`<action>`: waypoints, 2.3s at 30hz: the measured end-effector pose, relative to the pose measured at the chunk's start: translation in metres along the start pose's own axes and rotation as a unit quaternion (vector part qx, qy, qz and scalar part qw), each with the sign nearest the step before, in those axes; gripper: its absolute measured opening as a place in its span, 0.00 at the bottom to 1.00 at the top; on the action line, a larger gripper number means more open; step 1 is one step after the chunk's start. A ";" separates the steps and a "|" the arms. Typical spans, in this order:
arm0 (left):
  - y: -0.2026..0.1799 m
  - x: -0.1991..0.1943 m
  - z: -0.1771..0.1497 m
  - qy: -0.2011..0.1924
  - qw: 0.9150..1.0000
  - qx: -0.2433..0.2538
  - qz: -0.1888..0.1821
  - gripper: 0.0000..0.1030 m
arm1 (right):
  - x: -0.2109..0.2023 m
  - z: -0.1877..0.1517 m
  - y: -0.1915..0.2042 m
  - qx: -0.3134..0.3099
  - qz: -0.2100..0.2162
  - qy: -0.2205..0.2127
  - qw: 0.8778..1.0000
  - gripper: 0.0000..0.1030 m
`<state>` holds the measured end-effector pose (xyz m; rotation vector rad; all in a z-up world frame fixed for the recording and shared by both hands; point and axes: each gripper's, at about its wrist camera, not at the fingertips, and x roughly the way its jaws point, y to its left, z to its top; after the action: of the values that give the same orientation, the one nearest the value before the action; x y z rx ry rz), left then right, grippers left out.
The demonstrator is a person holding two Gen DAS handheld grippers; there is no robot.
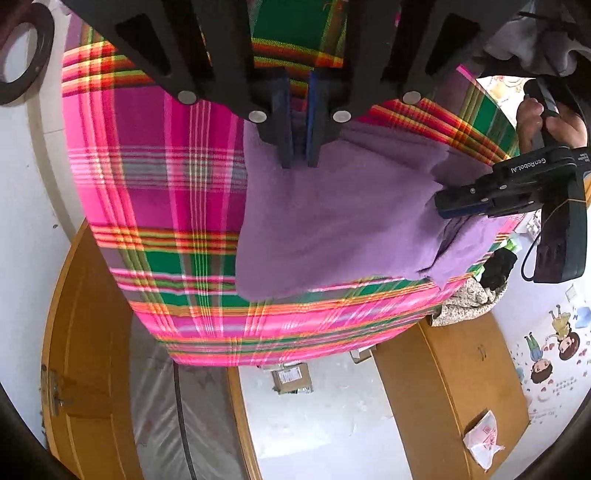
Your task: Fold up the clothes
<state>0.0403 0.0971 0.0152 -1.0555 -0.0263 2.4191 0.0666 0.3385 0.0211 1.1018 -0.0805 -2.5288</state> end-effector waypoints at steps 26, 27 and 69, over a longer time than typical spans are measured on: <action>0.024 0.043 0.042 0.005 0.998 -0.049 0.036 0.27 | 0.044 0.036 -0.037 0.105 0.025 -0.005 0.994 0.07; 0.025 0.043 0.041 0.005 0.998 -0.052 0.034 0.27 | 0.044 0.036 -0.038 0.106 0.026 -0.006 0.994 0.07; -0.004 -0.010 -0.018 -0.008 1.000 0.007 0.006 0.27 | -0.004 -0.014 -0.046 0.144 0.064 -0.018 0.987 0.36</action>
<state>0.0605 0.0927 0.0101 -1.0322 -0.0090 2.4361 0.0643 0.3838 0.0045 1.1142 -0.5234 -2.4729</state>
